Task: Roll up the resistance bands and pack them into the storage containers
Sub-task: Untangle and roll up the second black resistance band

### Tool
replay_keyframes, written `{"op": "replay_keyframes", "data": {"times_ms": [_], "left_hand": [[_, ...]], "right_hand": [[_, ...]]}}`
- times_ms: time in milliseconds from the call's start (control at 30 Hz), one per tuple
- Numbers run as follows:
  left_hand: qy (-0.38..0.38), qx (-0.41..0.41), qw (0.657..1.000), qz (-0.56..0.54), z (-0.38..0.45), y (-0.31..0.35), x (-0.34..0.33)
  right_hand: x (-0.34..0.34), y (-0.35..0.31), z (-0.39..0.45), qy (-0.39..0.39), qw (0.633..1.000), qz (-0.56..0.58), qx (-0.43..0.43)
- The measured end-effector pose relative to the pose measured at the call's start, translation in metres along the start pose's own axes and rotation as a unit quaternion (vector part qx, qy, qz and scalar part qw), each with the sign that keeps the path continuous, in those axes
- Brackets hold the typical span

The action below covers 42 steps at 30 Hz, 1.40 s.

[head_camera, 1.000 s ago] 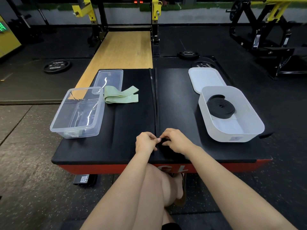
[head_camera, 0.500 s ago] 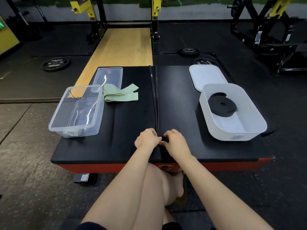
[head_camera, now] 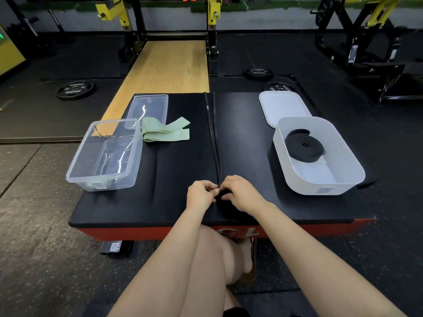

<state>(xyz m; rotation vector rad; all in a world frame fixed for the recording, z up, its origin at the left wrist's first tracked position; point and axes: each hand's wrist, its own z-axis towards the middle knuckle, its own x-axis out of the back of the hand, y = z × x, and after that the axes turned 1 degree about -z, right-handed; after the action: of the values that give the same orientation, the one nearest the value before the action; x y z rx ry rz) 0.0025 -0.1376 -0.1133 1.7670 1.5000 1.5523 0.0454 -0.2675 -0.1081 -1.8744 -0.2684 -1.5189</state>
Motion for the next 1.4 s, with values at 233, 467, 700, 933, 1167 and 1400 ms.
{"op": "replay_keyframes", "data": {"times_ms": [233,467,700,933,1167,1400], "left_hand": [[0.024,0.014,0.998,0.057,0.0,0.007,-0.006],[0.034,0.025,0.996,0.085,-0.001,0.011,-0.008],[0.053,0.034,0.992,0.107,-0.004,0.014,-0.009],[0.045,0.033,0.996,0.068,-0.005,0.01,-0.006],[0.049,0.007,0.998,0.032,-0.004,0.005,-0.005],[0.048,0.012,0.997,-0.06,-0.004,0.004,0.0]], "right_hand": [[0.005,0.001,0.0,-0.006,0.998,0.016,-0.056],[-0.017,-0.017,-0.021,0.098,0.982,0.015,-0.159],[-0.023,-0.033,-0.018,0.107,0.979,-0.016,-0.172],[-0.024,-0.026,-0.014,0.113,0.984,-0.01,-0.135],[-0.014,-0.013,-0.006,0.066,0.995,-0.006,-0.072],[0.001,-0.004,0.001,-0.009,0.999,-0.035,-0.003]]}}
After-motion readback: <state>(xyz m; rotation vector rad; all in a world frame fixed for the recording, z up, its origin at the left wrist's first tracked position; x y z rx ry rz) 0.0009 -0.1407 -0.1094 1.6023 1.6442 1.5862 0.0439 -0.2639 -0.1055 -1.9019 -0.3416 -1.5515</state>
